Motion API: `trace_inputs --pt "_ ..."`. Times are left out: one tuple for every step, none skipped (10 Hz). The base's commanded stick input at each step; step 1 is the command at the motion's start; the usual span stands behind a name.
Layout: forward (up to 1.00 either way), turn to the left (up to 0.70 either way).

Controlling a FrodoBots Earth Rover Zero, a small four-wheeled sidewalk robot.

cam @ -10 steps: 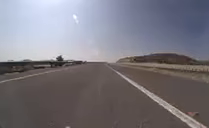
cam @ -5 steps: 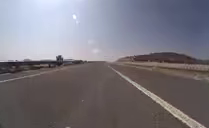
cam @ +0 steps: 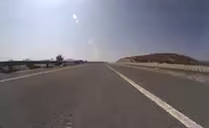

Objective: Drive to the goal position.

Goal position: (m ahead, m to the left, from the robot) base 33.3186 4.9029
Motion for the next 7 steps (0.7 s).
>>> trace_inputs --pt "1.0 0.0" --pt "1.0 0.0" --pt "1.0 0.0" --pt "1.0 0.0" --pt "1.0 0.0" --pt "1.0 0.0" --pt "1.0 0.0"
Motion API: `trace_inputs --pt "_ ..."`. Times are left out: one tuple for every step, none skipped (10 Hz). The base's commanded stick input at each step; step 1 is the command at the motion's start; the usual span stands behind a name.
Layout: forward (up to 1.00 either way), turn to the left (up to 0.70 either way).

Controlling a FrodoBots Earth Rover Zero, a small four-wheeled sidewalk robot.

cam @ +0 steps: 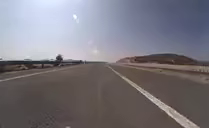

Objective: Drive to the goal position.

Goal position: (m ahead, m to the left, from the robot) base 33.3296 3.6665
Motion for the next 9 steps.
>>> trace_inputs --pt "1.0 0.0" --pt "1.0 0.0" --pt "1.0 0.0" --pt "1.0 0.0" --pt "1.0 0.0" --pt "1.0 0.0" --pt "1.0 0.0" --pt "1.0 0.0" --pt "1.0 0.0"
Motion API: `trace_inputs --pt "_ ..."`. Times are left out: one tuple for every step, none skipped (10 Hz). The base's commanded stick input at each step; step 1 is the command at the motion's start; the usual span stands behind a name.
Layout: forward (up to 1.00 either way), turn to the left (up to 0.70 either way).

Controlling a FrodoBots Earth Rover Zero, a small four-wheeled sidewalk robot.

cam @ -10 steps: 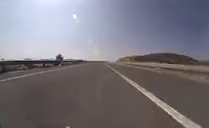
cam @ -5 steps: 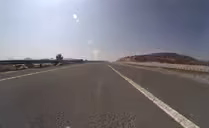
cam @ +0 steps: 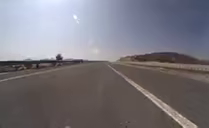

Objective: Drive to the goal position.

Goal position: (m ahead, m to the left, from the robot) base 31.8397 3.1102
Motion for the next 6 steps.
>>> trace_inputs --pt "1.0 0.0" --pt "1.0 0.0" --pt "1.0 0.0" --pt "1.0 0.0" --pt "1.0 0.0" --pt "1.0 0.0"
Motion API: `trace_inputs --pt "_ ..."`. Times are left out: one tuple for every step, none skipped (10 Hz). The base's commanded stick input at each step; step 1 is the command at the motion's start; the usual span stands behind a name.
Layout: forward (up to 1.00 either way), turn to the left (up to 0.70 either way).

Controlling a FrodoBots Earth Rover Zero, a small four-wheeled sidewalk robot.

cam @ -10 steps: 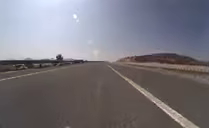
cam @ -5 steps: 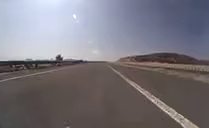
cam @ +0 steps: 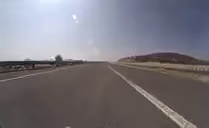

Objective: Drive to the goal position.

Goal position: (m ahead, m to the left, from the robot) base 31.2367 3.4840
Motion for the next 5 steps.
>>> trace_inputs --pt "1.0 0.0" --pt "1.0 0.0" --pt "1.0 0.0" --pt "1.0 0.0" --pt "1.0 0.0"
